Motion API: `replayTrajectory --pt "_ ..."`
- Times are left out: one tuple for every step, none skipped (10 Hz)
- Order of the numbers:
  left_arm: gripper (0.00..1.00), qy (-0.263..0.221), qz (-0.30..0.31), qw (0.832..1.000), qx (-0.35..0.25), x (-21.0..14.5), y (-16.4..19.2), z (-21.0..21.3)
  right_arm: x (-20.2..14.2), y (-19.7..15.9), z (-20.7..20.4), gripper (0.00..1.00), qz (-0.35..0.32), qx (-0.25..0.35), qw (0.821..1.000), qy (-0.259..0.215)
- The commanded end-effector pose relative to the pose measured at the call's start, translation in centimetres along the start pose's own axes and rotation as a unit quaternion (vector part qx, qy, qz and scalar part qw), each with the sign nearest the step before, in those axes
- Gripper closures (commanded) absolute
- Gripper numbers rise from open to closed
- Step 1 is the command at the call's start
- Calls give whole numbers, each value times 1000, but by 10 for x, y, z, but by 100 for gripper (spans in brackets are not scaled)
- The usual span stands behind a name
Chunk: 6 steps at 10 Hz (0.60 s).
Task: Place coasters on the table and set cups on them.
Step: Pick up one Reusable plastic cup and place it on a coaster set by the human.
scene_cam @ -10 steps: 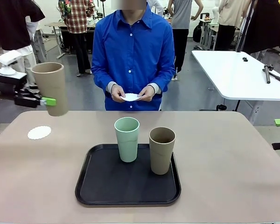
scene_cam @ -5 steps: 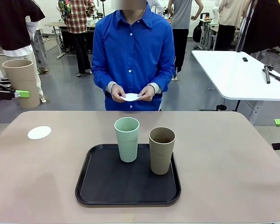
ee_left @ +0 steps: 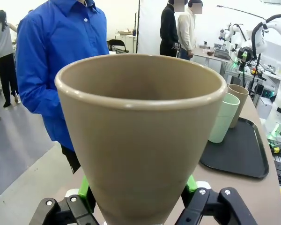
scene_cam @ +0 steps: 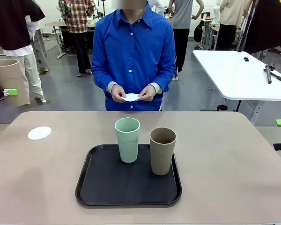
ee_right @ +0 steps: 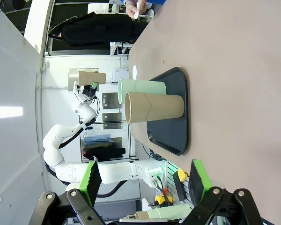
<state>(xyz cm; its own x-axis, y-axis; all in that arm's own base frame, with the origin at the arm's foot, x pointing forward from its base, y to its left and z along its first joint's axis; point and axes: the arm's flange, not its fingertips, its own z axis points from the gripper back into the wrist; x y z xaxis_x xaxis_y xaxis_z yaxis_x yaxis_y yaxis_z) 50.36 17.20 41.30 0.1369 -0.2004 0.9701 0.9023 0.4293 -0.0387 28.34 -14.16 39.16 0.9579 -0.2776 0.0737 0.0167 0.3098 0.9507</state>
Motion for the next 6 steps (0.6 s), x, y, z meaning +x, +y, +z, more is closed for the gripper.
replayTrajectory --pt "15 2 6 1000 -1 -4 0 2 1 1 0 0 4 9 1000 -2" --pt "15 2 6 1000 -1 -4 0 2 1 1 0 0 4 9 1000 -2" --pt "15 2 6 1000 -1 -4 0 2 1 1 0 0 4 9 1000 -2" --pt "15 2 6 1000 -1 -4 0 2 1 1 0 0 4 9 1000 -2" --pt "15 2 6 1000 -1 -4 0 2 1 1 0 0 4 9 1000 -2" --pt "15 2 6 1000 -1 -4 0 2 1 1 0 0 4 9 1000 -2"
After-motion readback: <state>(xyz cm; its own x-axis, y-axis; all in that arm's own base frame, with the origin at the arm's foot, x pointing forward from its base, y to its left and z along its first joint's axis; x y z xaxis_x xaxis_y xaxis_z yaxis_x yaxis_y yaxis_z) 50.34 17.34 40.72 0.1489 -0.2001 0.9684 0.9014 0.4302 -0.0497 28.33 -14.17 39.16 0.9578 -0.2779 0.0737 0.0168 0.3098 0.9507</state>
